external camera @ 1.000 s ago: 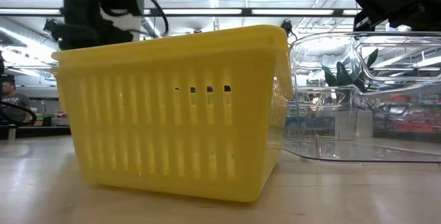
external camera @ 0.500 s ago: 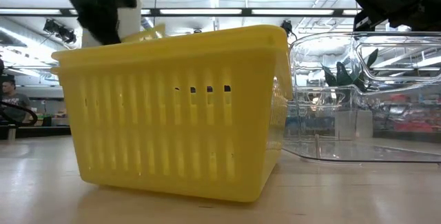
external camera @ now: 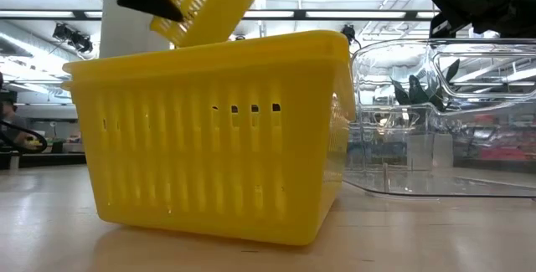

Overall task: Stack baskets by color
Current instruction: Stack the top yellow bin on top of the yellow bin

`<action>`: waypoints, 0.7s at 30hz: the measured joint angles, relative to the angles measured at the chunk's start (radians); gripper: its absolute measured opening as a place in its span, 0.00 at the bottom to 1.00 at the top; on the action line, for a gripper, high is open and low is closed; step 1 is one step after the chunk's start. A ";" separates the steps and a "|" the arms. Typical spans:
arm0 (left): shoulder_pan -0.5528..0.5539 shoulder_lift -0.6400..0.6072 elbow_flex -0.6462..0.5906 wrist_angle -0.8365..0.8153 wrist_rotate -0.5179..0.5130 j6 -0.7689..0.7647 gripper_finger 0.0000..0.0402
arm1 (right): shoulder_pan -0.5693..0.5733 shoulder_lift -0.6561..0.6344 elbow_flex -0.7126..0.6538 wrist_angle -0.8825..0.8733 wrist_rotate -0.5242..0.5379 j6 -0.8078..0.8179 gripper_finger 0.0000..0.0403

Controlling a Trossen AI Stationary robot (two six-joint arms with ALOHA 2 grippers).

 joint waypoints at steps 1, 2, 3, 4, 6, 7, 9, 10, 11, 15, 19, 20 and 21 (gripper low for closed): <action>-0.013 0.007 0.000 0.000 0.032 0.043 0.01 | 0.000 0.000 0.000 0.000 0.000 0.000 0.04; -0.028 0.012 0.000 -0.004 0.063 0.079 0.01 | 0.000 0.000 0.000 0.000 0.000 0.000 0.04; -0.046 0.019 0.000 0.001 0.085 0.115 0.01 | 0.000 0.000 0.000 0.000 0.000 0.000 0.04; -0.065 0.028 0.000 0.011 0.104 0.147 0.01 | 0.000 0.000 0.000 0.000 0.000 0.000 0.04; -0.109 0.045 0.000 0.020 0.137 0.221 0.01 | 0.000 0.000 0.000 0.000 0.000 0.000 0.04; -0.132 0.053 0.000 0.032 0.154 0.266 0.01 | 0.000 0.000 0.000 0.000 0.000 0.000 0.04; -0.179 0.072 0.000 0.054 0.178 0.355 0.01 | 0.000 0.000 0.000 0.000 0.000 0.000 0.04; -0.202 0.083 0.000 0.061 0.186 0.382 0.01 | 0.000 0.000 0.000 0.000 0.000 0.000 0.04; -0.225 0.094 0.000 0.075 0.187 0.400 0.01 | 0.000 0.000 0.000 0.000 0.000 0.000 0.04; -0.299 0.146 0.000 0.165 0.197 0.407 0.01 | 0.000 0.000 0.000 0.000 0.000 0.000 0.04; -0.363 0.211 0.000 0.238 0.237 0.453 0.01 | 0.000 0.000 0.000 0.000 0.000 0.000 0.04; -0.378 0.228 0.000 0.254 0.241 0.466 0.01 | 0.000 0.000 0.000 0.000 0.000 0.000 0.04; -0.392 0.245 0.000 0.267 0.243 0.481 0.01 | 0.000 0.000 0.000 0.000 0.000 0.000 0.04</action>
